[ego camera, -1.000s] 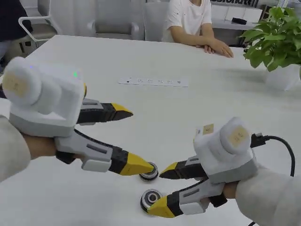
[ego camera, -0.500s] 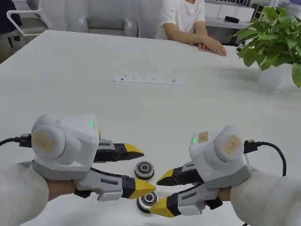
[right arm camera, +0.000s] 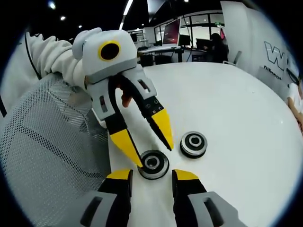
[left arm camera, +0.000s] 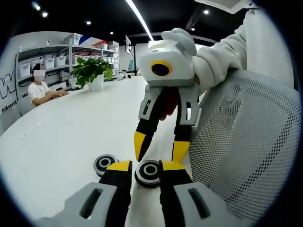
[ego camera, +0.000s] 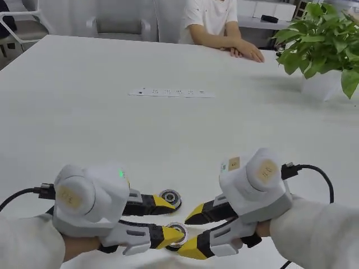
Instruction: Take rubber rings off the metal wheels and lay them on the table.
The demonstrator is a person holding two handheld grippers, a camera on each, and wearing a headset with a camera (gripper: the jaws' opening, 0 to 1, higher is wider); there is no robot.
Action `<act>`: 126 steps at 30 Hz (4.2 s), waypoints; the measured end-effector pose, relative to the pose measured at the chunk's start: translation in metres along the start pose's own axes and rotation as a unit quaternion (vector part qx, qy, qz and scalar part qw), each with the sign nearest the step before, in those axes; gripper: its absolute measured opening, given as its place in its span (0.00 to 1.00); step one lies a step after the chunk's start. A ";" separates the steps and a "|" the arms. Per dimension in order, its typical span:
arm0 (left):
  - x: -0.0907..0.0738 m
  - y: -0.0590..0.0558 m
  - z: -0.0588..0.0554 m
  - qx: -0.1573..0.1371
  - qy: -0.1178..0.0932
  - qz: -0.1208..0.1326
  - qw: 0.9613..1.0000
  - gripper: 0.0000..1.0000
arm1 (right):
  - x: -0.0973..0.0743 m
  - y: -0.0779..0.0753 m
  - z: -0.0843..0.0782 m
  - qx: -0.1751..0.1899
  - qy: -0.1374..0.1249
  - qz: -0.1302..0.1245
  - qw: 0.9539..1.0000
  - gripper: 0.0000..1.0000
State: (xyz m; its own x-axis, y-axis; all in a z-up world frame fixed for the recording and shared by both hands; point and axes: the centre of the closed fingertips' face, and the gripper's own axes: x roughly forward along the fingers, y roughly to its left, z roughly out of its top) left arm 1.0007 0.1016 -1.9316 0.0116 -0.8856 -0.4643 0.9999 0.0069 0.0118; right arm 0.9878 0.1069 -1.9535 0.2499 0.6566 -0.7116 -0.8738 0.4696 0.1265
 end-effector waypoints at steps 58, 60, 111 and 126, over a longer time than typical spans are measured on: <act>-0.001 0.007 -0.009 0.008 0.000 0.014 1.000 0.07 | 0.005 -0.011 0.000 -0.037 -0.002 -0.019 0.999 0.16; -0.001 0.007 -0.009 0.008 0.000 0.014 1.000 0.07 | 0.005 -0.011 0.000 -0.034 -0.002 -0.019 0.999 0.15; -0.001 0.007 -0.010 0.011 -0.003 0.011 1.000 0.07 | 0.010 -0.009 0.000 0.010 -0.008 -0.017 1.000 0.20; -0.002 0.007 -0.010 0.003 -0.002 0.013 1.000 0.07 | 0.004 -0.013 -0.004 0.007 0.005 -0.022 1.000 0.00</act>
State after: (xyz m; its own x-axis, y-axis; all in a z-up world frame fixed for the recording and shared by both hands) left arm 1.0079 0.1079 -1.9393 0.0367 -0.8873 -0.4597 0.9992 0.0263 0.0291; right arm 0.9986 0.1010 -1.9614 0.2843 0.6291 -0.7235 -0.8558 0.5067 0.1043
